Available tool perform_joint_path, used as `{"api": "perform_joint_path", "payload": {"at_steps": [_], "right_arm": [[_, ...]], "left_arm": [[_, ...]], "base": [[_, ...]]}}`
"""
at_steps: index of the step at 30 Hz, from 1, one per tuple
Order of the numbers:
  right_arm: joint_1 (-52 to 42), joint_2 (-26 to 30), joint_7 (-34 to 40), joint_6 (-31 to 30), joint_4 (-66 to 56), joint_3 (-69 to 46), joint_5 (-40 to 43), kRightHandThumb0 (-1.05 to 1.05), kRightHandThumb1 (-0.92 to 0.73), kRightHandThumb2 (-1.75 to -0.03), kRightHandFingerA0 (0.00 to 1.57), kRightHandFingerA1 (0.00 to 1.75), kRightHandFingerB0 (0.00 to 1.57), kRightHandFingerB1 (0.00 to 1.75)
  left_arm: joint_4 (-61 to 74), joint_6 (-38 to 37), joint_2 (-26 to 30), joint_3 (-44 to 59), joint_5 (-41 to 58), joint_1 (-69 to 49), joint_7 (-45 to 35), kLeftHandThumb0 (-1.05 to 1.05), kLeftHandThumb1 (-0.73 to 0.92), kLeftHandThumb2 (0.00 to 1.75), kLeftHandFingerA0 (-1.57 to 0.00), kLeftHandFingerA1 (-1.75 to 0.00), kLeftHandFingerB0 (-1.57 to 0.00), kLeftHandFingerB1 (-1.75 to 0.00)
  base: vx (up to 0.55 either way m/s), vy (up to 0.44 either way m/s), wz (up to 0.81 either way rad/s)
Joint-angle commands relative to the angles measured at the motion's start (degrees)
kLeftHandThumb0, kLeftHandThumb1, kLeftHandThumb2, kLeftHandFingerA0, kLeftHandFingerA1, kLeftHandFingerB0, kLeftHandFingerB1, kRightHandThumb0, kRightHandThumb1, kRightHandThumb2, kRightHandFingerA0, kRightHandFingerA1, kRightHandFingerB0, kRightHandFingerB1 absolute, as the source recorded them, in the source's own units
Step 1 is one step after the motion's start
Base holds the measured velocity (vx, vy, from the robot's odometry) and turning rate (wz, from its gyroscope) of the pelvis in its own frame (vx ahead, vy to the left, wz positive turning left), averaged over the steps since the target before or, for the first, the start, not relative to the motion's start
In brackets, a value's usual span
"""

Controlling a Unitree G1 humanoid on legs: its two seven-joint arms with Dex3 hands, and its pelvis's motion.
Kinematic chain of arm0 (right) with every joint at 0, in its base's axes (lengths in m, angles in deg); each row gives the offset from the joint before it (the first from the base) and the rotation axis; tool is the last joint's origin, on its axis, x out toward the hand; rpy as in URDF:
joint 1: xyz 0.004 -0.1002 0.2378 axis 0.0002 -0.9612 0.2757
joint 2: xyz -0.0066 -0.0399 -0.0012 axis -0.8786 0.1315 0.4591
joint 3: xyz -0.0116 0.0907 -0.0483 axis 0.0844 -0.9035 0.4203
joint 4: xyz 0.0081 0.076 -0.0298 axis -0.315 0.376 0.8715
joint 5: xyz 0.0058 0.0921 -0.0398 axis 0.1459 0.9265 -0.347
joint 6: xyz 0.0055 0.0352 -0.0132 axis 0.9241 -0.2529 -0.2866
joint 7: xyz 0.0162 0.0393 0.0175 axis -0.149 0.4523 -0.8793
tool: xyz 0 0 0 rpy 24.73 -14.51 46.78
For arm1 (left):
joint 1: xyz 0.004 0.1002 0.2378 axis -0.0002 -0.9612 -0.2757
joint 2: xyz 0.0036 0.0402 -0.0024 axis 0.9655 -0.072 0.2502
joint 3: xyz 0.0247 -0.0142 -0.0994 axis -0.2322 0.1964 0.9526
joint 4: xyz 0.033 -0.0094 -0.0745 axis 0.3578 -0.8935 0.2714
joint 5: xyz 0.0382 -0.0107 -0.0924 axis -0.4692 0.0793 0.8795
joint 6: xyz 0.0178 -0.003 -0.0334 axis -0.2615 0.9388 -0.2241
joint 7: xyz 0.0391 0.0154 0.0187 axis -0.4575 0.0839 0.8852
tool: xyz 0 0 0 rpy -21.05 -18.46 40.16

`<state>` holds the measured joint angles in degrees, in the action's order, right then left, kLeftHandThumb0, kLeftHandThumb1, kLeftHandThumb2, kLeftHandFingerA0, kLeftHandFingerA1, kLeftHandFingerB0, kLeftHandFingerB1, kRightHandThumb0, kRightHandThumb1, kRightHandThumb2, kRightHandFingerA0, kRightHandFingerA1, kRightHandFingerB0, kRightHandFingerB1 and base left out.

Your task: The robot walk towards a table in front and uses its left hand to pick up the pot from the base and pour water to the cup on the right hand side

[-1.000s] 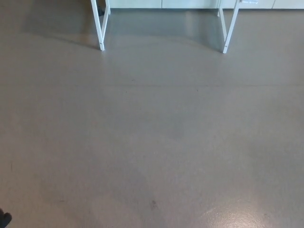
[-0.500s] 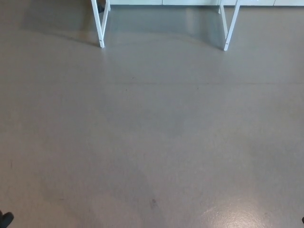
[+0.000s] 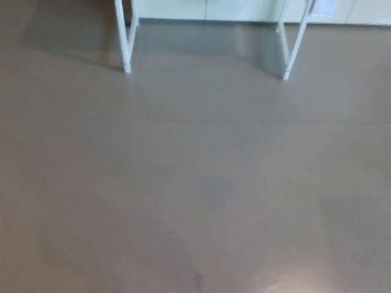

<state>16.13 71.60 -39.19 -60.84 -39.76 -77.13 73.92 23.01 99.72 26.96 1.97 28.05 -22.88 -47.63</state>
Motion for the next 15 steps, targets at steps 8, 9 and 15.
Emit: {"api": "perform_joint_path", "payload": {"at_steps": [8, 9, 15], "right_arm": [[-1.4, 0.3, -0.4, 2.1, -1.0, 0.5, 0.4, -0.11, -0.47, -0.89, 0.32, 0.56, 0.09, 0.46], [-0.6, 0.8, -0.7, 3.2, 1.2, 0.5, 0.1, -0.11, -0.46, -0.89, 0.33, 0.57, 0.1, 0.47], [-1.4, 0.3, 0.1, 3.0, 0.7, 0.3, 0.4, -0.09, -0.47, -0.89, 0.35, 0.57, 0.12, 0.47]], "left_arm": [[2.2, -1.4, 1.0, -0.6, 0.6, -1.7, -0.9, -0.06, 0.77, 0.63, -0.28, -0.43, -0.11, -0.32], [2.6, -0.7, 0.7, -0.2, 1.1, -1.7, -0.2, -0.04, 0.54, 0.95, -0.2, -0.54, -0.05, -0.46], [2.1, -1.2, 0.7, -0.3, 0.8, -2.1, -0.1, -0.04, 0.55, 0.95, -0.21, -0.54, -0.05, -0.46]], "base": [[0.17, 0.107, 0.05], [0.18, -0.085, 0.06], [0.22, -0.196, 0.32]]}}
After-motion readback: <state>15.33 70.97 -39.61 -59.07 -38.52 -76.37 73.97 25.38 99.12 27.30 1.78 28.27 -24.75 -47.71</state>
